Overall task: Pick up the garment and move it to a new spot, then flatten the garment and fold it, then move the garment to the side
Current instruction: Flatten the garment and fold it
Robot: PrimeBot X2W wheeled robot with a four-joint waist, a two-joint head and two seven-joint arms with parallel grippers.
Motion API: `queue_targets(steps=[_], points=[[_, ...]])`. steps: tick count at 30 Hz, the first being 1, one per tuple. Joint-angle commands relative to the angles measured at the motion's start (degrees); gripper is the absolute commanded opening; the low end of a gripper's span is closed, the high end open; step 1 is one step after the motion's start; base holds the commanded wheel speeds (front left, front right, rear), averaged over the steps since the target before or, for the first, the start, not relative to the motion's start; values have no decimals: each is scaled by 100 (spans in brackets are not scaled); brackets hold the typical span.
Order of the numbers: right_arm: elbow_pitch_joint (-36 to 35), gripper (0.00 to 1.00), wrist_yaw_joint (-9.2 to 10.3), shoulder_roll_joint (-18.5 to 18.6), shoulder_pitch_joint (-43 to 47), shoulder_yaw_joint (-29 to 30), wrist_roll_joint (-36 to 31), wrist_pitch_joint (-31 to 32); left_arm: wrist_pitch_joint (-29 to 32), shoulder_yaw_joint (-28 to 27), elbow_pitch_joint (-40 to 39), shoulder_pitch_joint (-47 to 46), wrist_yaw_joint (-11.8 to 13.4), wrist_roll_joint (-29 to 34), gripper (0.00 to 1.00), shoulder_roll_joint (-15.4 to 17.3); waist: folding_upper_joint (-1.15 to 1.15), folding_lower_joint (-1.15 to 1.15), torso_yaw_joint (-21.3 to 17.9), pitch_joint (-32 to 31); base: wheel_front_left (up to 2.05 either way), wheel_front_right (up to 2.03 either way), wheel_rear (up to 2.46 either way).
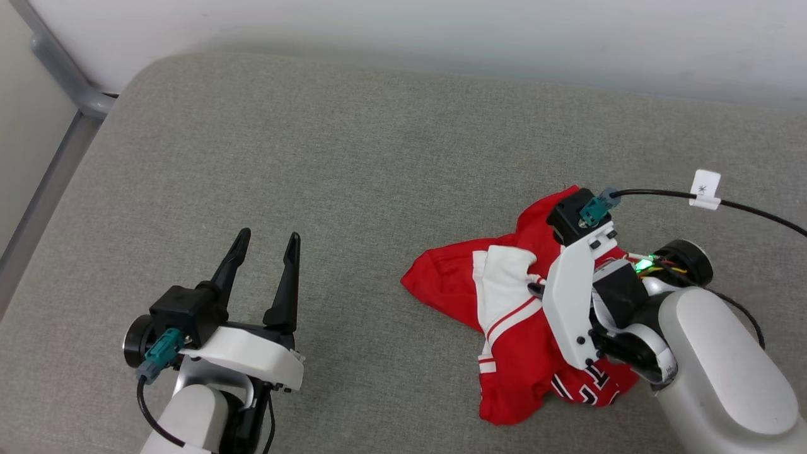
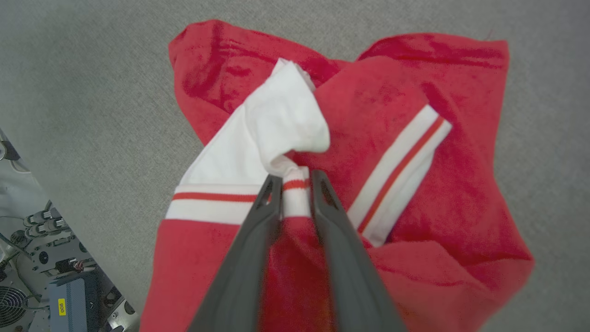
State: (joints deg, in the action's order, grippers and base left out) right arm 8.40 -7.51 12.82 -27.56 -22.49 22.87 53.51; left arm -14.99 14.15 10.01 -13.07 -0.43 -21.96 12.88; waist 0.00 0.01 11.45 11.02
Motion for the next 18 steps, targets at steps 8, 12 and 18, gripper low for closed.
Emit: queue_targets(steps=[8, 12, 18], points=[[-353, 0, 4, 34, -180, 650, -231, -922, -29, -224, 71, 91, -109, 186, 100, -90, 0, -1, -260, -189, 0, 0, 0], [-467, 0, 4, -75, 28, 1640, -556, -1341, -29, -284, 77, 140, -143, 247, 100, -128, 0, -1, -401, -248, 0, 0, 0], [-685, 0, 4, -486, 823, 3458, -1021, -1693, -29, -344, 106, 218, -187, 297, 100, -172, 0, -1, -553, -284, 0, 0, 0]])
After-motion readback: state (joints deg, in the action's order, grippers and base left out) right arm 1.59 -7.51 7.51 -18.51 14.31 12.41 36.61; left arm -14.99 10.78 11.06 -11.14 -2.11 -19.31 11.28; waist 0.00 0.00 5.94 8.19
